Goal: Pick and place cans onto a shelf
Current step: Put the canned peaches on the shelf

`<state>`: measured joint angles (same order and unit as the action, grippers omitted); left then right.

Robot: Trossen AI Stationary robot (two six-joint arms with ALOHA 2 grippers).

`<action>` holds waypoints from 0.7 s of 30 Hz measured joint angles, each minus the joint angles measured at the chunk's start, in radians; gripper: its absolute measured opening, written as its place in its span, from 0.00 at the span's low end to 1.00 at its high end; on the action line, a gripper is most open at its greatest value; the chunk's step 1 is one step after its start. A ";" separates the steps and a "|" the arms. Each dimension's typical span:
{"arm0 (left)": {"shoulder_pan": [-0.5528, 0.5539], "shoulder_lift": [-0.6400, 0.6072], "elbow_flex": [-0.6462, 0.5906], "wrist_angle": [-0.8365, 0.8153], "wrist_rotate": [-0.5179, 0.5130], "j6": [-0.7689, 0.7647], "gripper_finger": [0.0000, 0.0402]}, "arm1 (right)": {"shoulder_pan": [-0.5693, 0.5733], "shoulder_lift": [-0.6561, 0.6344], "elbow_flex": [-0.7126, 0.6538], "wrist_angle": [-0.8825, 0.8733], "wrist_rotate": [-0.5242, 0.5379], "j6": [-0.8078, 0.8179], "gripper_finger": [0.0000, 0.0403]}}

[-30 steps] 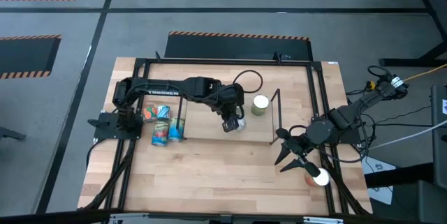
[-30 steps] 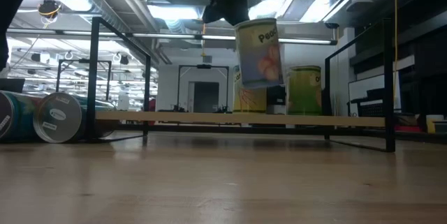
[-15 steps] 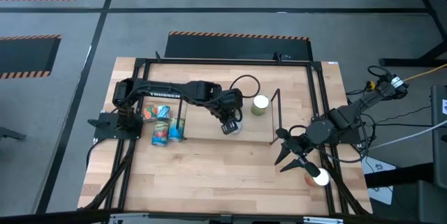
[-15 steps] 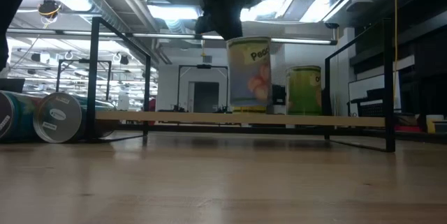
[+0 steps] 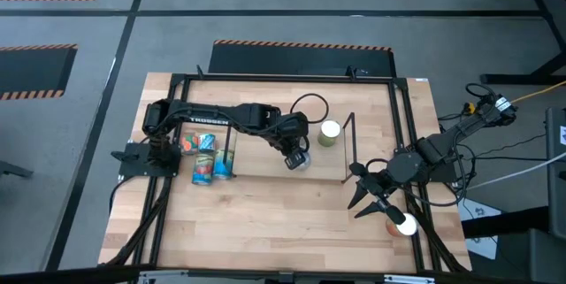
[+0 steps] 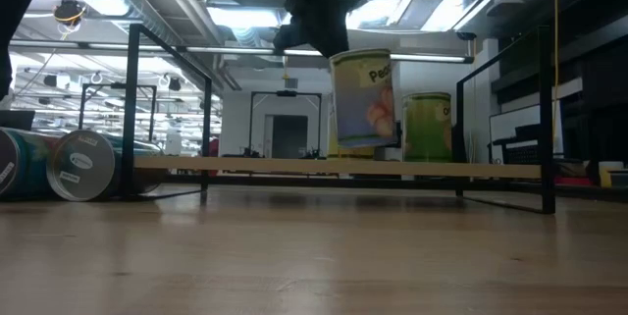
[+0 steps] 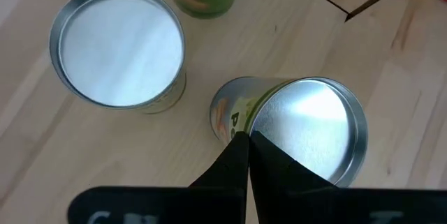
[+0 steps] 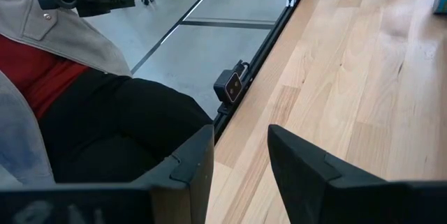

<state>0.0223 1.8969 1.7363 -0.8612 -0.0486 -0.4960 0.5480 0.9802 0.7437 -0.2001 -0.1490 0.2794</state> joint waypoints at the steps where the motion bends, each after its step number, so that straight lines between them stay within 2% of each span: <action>1: 0.000 0.002 0.000 0.000 0.000 0.000 0.00 | 0.000 0.000 0.000 0.000 0.000 0.000 0.35; 9: -0.001 0.051 -0.001 0.030 0.009 -0.004 0.00 | 0.000 0.000 -0.001 -0.005 0.000 0.000 0.35; 21: 0.001 0.048 0.000 0.032 0.006 -0.003 0.01 | 0.000 0.000 -0.001 -0.006 0.000 0.000 0.35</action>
<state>0.0230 1.9450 1.7359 -0.8295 -0.0424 -0.4989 0.5482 0.9798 0.7429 -0.2066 -0.1490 0.2796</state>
